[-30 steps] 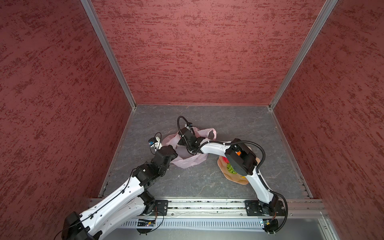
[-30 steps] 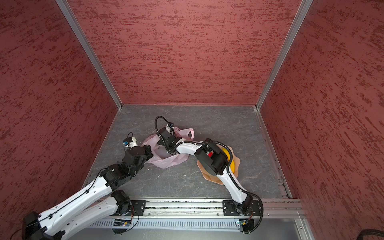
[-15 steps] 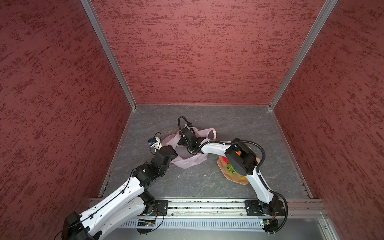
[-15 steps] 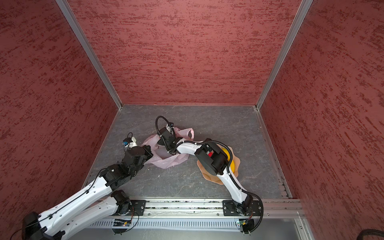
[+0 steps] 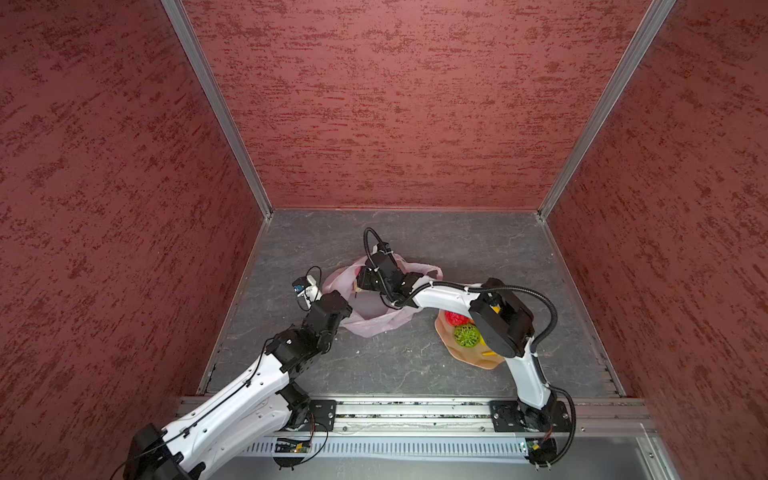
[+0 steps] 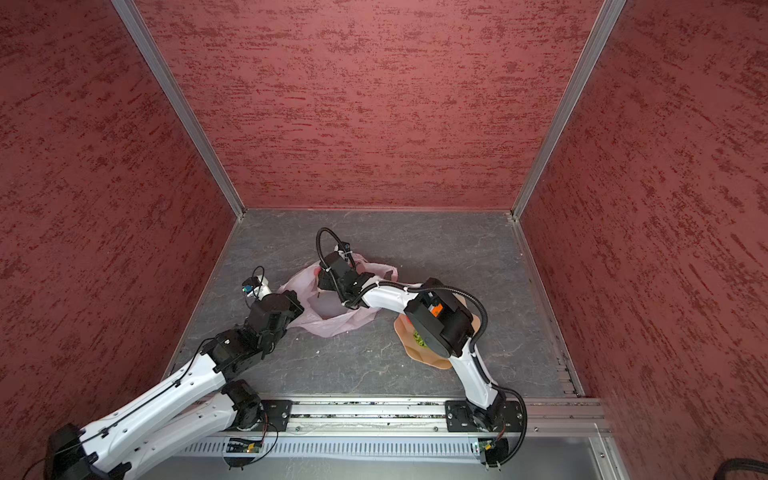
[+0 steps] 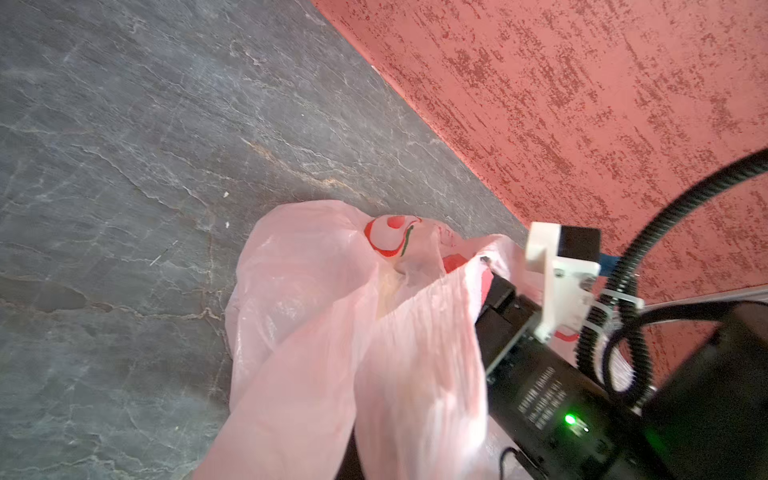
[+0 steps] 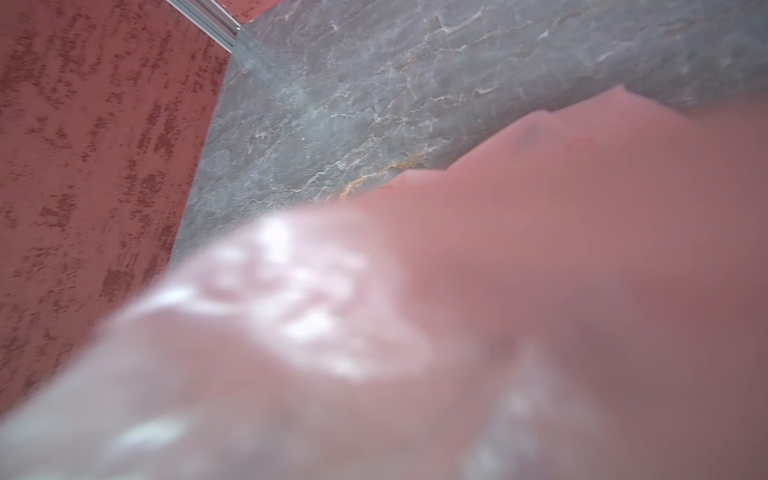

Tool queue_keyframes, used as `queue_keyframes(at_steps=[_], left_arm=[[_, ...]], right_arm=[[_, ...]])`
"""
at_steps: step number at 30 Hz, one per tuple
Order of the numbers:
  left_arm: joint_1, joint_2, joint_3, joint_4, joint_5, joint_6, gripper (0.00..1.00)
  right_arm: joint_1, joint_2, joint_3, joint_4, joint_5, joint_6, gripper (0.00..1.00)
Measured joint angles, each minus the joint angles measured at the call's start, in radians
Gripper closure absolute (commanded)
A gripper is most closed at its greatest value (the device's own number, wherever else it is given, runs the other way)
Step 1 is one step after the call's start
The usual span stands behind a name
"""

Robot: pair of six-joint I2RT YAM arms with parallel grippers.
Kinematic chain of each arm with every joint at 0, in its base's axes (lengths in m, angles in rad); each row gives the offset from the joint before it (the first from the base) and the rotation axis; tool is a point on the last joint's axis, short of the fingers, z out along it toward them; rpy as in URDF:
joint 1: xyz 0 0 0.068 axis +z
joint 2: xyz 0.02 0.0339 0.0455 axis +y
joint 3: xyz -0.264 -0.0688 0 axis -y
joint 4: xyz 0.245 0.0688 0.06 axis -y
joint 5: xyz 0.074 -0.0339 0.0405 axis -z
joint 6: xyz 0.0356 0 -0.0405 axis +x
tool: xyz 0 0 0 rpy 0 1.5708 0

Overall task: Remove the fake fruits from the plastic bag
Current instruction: 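Push the right gripper down into the bag and close on the cream fruit, then lift the cream fruit out of the bag with the right gripper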

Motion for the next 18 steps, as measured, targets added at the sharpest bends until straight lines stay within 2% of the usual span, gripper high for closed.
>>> queue_keyframes(at_steps=[11, 18], left_arm=[[0.046, 0.045, -0.007, 0.053, -0.021, 0.011, 1.0], [0.051, 0.056, -0.007, 0.077, -0.037, 0.019, 1.0]], right_arm=[[0.031, -0.14, -0.114, -0.034, -0.065, -0.034, 0.69], [0.053, -0.244, -0.134, -0.118, -0.109, -0.099, 0.69]])
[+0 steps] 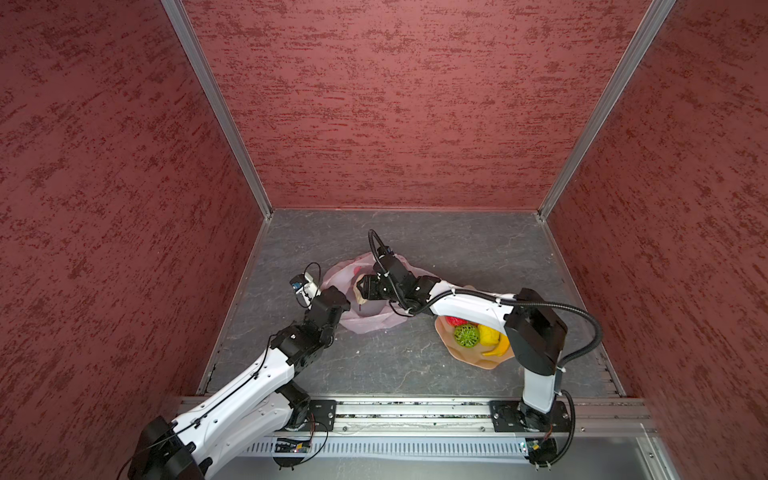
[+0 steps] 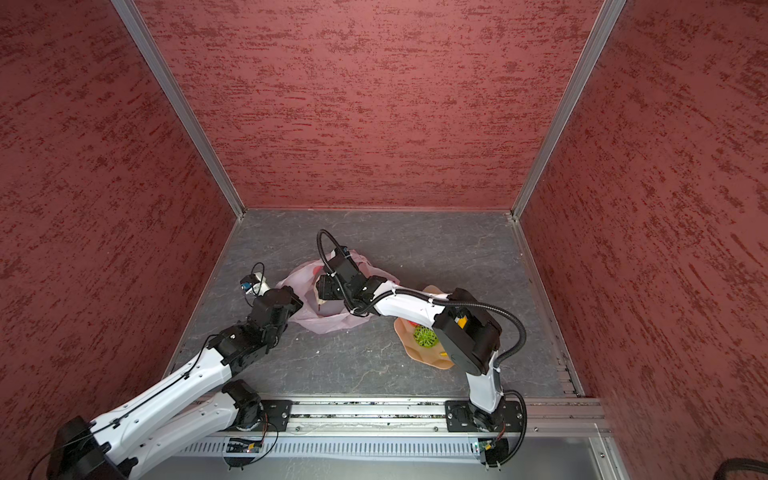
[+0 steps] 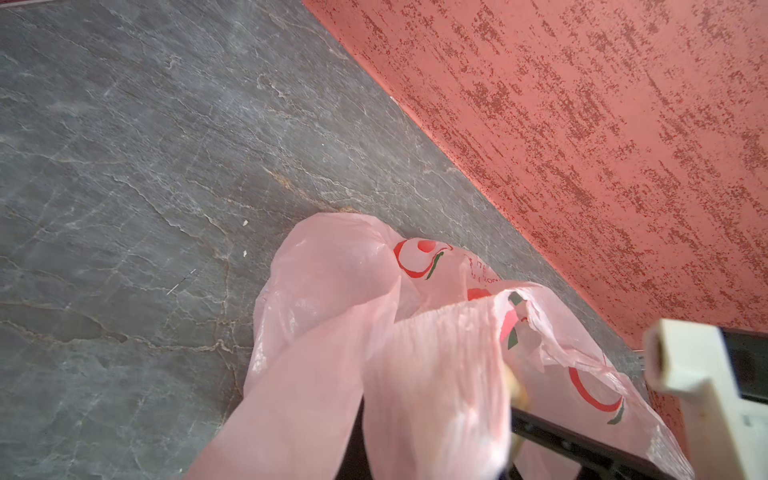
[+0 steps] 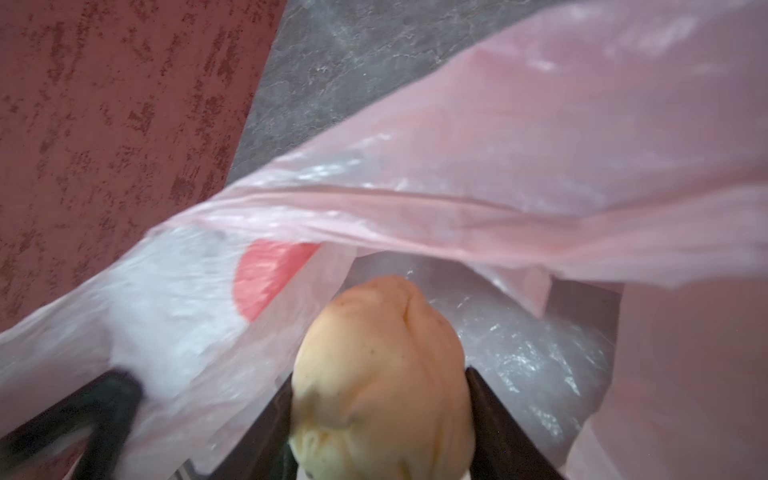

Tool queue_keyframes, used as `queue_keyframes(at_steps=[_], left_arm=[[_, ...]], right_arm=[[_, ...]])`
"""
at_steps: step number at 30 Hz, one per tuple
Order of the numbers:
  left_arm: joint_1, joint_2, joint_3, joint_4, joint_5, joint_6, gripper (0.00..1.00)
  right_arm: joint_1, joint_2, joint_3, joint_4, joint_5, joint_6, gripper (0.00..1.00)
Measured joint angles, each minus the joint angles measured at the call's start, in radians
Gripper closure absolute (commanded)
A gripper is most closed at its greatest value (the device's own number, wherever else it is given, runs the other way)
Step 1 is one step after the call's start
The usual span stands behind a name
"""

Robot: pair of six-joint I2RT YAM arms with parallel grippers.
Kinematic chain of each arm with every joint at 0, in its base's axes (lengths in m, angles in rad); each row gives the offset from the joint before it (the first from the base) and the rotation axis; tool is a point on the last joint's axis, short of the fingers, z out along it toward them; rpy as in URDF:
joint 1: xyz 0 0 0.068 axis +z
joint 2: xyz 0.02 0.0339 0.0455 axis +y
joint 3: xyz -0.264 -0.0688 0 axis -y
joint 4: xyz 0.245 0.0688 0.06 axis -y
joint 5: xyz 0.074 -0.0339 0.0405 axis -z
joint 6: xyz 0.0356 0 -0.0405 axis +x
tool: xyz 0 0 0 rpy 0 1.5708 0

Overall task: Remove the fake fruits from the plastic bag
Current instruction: 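Lift the cream fruit out of the bag with the right gripper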

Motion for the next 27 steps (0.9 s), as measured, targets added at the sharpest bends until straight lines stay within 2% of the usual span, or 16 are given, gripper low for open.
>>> queue_keyframes(at_steps=[15, 21, 27], left_arm=[[0.0, 0.035, 0.002, 0.008, -0.001, 0.003, 1.0], [0.0, 0.035, 0.002, 0.008, -0.001, 0.003, 1.0], [0.001, 0.068, 0.026, 0.014, 0.004, 0.005, 1.0]], right_arm=[[-0.006, -0.333, -0.012, -0.203, 0.01, -0.11, 0.71], [-0.066, -0.529, -0.058, -0.315, 0.085, -0.116, 0.71], [-0.17, -0.721, -0.107, -0.427, 0.177, -0.122, 0.71]])
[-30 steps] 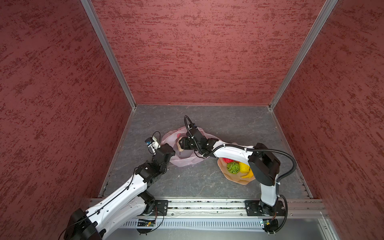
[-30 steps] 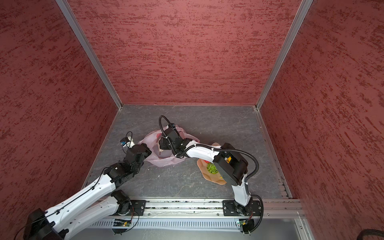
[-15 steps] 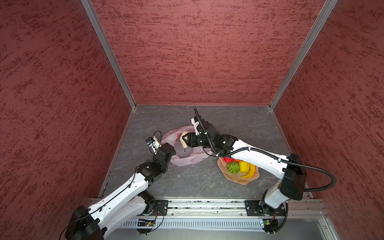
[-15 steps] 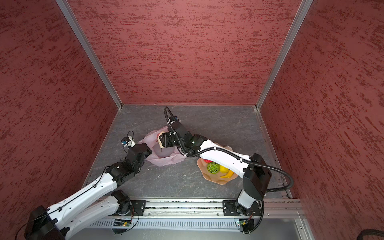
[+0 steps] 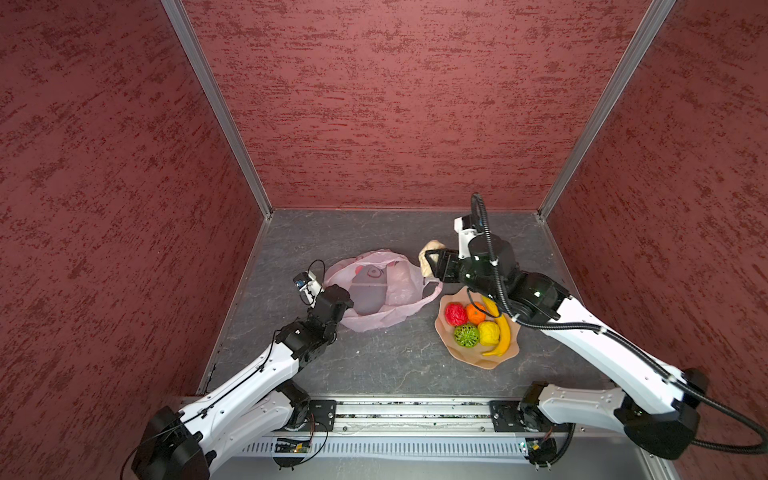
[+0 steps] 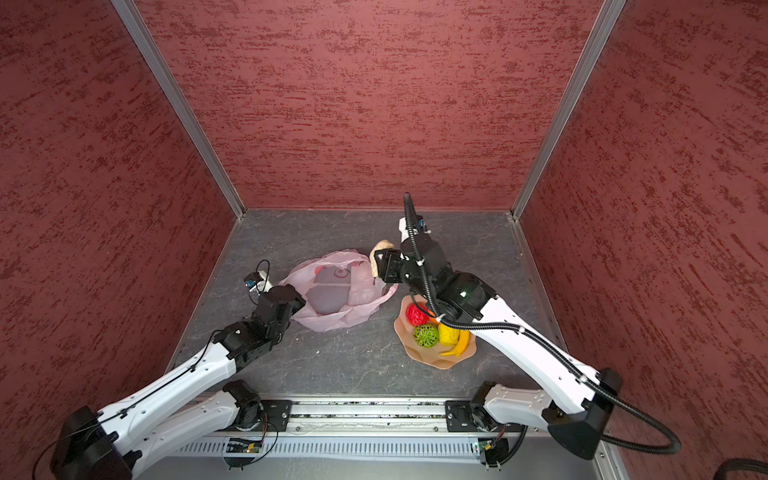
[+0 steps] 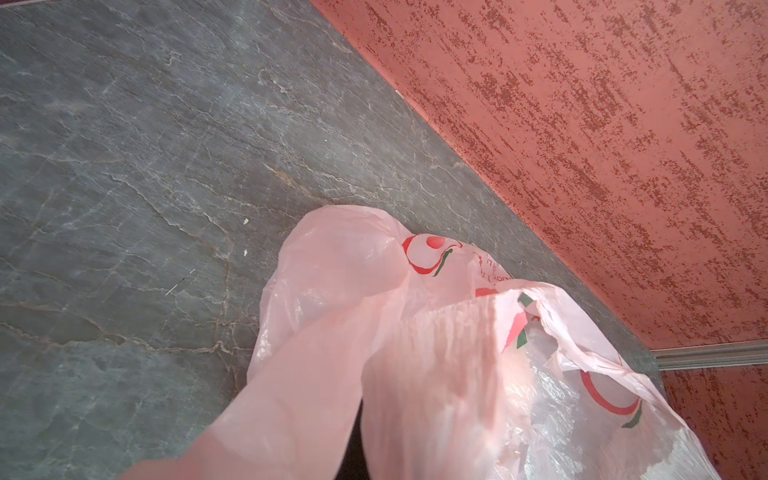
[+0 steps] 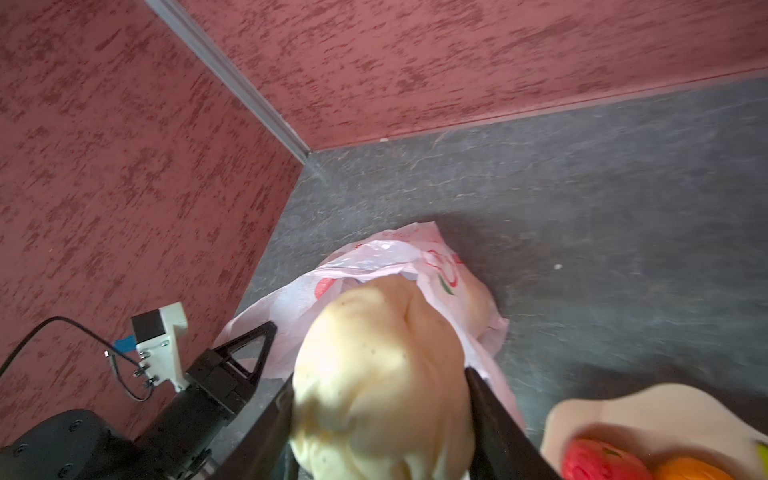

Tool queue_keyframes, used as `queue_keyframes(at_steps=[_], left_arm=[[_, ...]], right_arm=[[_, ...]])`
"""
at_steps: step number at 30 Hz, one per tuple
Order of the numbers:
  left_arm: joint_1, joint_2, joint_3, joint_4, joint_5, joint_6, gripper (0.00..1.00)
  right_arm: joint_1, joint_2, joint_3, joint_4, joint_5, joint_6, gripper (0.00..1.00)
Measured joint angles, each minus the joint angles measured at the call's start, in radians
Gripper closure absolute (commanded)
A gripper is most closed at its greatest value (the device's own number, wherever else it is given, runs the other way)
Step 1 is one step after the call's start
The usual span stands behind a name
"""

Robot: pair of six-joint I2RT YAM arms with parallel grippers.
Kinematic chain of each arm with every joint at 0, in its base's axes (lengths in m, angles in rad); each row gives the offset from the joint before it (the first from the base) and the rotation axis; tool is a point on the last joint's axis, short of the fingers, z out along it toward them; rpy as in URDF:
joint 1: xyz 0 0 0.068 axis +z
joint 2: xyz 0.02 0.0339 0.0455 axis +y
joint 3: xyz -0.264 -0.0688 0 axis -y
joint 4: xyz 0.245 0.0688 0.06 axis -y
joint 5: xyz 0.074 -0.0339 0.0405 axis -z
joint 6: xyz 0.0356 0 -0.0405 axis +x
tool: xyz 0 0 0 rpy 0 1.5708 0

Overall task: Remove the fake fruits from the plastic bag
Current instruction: 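Lift the cream fruit out of the bag with the right gripper, then carry the cream fruit over the peach bowl and lower it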

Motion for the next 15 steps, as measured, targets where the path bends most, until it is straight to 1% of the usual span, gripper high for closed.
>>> queue_keyframes(at_steps=[5, 10, 15], left_arm=[[0.0, 0.022, 0.02, 0.012, 0.01, 0.004, 1.0], [0.0, 0.03, 0.03, 0.013, 0.016, 0.011, 1.0], [0.0, 0.03, 0.036, 0.014, 0.015, 0.013, 1.0]], right_arm=[[-0.124, -0.087, -0.097, -0.083, 0.029, -0.005, 0.71], [-0.231, -0.096, -0.211, -0.137, 0.018, -0.008, 0.71], [-0.292, -0.097, -0.312, -0.153, -0.018, -0.001, 0.71]])
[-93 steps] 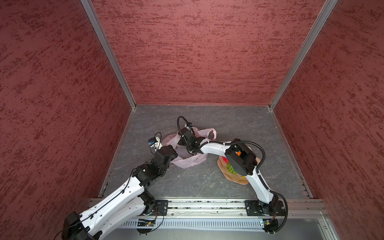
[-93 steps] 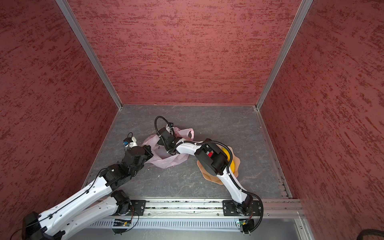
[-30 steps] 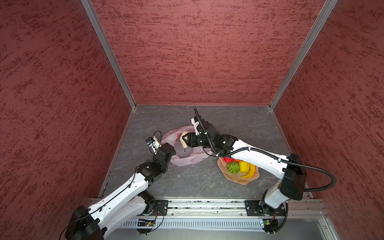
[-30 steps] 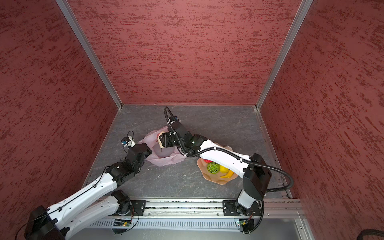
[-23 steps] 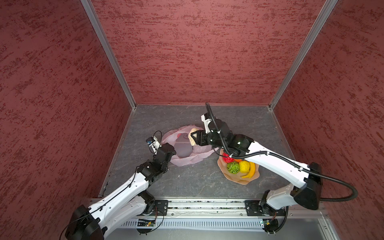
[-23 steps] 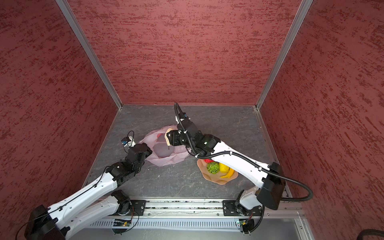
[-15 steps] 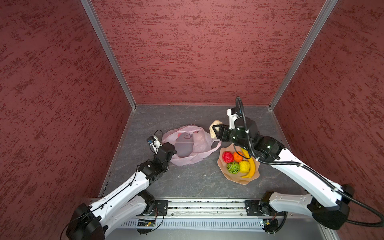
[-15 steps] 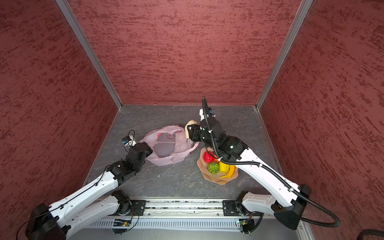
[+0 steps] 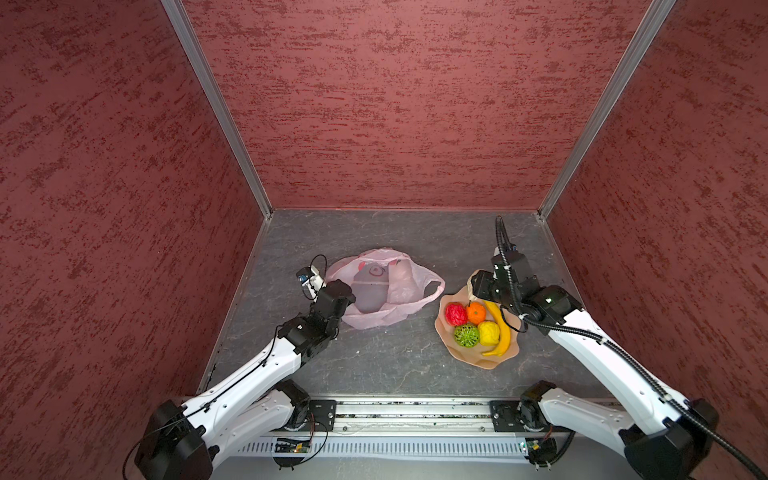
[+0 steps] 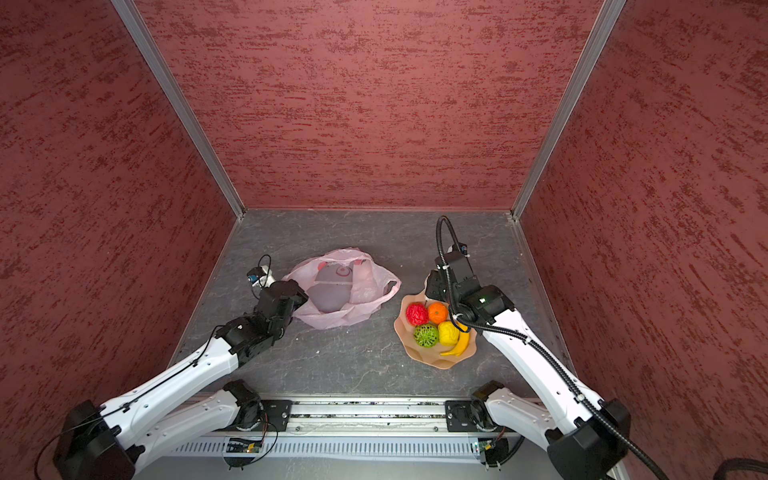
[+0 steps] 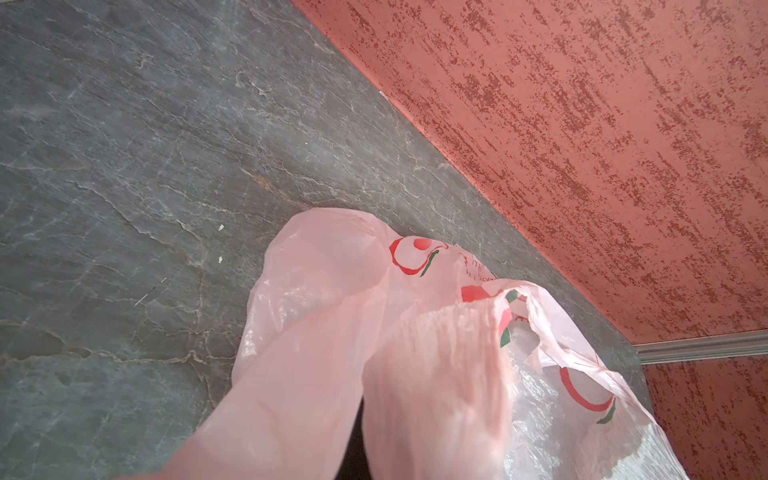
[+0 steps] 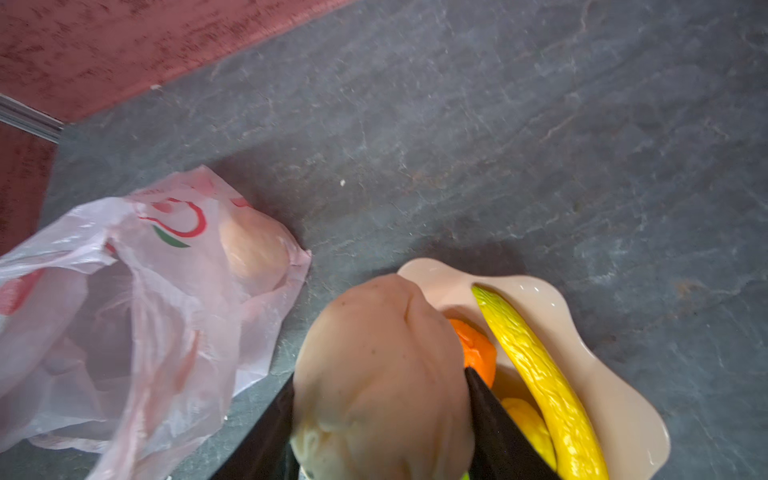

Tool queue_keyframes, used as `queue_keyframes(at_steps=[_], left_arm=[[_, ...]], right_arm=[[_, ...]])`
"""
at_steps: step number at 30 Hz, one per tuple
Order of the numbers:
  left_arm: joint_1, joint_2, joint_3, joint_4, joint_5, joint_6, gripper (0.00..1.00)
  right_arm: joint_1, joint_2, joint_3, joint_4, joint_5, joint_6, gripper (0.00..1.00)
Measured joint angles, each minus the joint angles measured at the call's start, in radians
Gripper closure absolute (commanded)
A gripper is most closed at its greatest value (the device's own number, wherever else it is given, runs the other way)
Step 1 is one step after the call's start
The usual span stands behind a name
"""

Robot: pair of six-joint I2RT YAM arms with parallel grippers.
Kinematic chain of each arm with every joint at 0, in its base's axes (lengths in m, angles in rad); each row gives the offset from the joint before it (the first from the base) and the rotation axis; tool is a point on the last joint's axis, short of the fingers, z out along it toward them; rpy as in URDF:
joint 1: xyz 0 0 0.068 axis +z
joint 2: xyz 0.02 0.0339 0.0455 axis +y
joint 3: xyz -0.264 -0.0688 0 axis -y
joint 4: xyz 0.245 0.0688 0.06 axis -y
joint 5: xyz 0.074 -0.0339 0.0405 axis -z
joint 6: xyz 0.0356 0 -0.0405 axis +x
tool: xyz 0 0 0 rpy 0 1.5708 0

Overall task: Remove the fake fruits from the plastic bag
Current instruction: 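Carry the cream fruit over the peach bowl and lower it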

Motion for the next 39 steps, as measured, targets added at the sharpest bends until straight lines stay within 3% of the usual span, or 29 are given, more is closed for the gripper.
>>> queue_keyframes(at_steps=[26, 39], left_arm=[[0.005, 0.01, 0.0, 0.0, 0.003, 0.024, 1.0], [0.005, 0.01, 0.0, 0.0, 0.003, 0.024, 1.0]], right_arm=[[-0.055, -0.001, -0.231, 0.038, -0.082, 0.092, 0.7], [-0.063, -0.011, -0.263, 0.072, -0.083, 0.109, 0.62]])
